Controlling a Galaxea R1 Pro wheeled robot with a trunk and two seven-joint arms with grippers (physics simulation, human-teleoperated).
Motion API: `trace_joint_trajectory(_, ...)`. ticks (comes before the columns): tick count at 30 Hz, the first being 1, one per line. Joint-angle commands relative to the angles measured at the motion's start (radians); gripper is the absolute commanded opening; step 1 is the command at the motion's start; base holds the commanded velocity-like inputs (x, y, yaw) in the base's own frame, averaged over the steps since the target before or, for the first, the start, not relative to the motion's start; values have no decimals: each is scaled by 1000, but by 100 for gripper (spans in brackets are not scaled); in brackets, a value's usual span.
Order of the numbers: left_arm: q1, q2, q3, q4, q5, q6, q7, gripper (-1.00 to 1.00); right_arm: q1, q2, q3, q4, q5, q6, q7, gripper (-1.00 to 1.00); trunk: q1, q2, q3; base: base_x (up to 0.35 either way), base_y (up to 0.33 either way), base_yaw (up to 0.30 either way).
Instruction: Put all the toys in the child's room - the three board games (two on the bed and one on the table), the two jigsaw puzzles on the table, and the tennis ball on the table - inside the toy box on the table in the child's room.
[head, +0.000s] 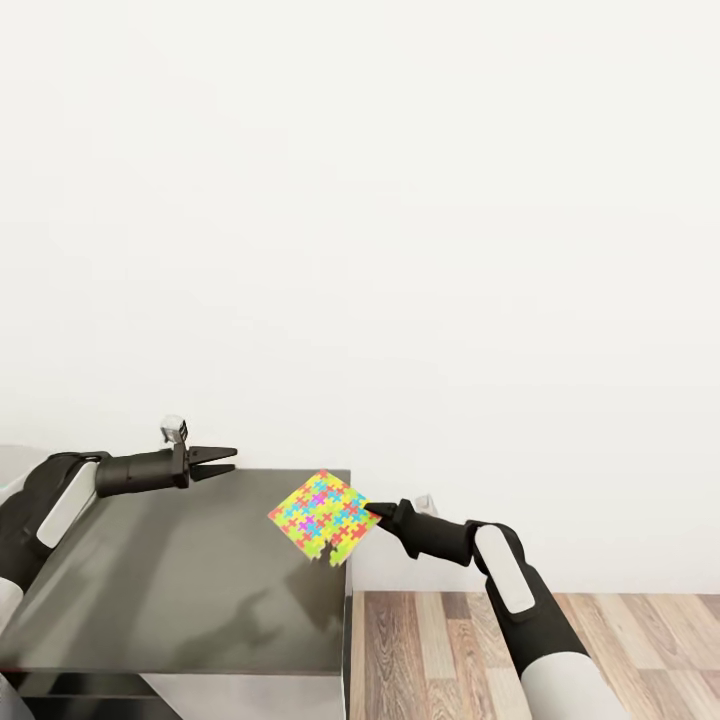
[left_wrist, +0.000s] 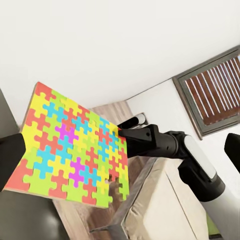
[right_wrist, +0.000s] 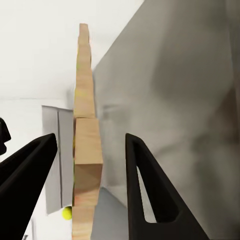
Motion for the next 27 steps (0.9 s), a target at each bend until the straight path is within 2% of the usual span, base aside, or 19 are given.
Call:
trace_joint_trajectory(1, -1, 1, -2, 0, 2, 5, -2, 100, 0, 1, -5, 0, 11, 6, 10, -100, -4, 7, 2, 0, 0, 0)
trace_joint_trajectory(27, -2, -5, -4, -1, 0, 5, -1, 100, 4, -2, -4, -3, 12, -23, 15, -100, -104, 189, 84, -19, 0, 0)
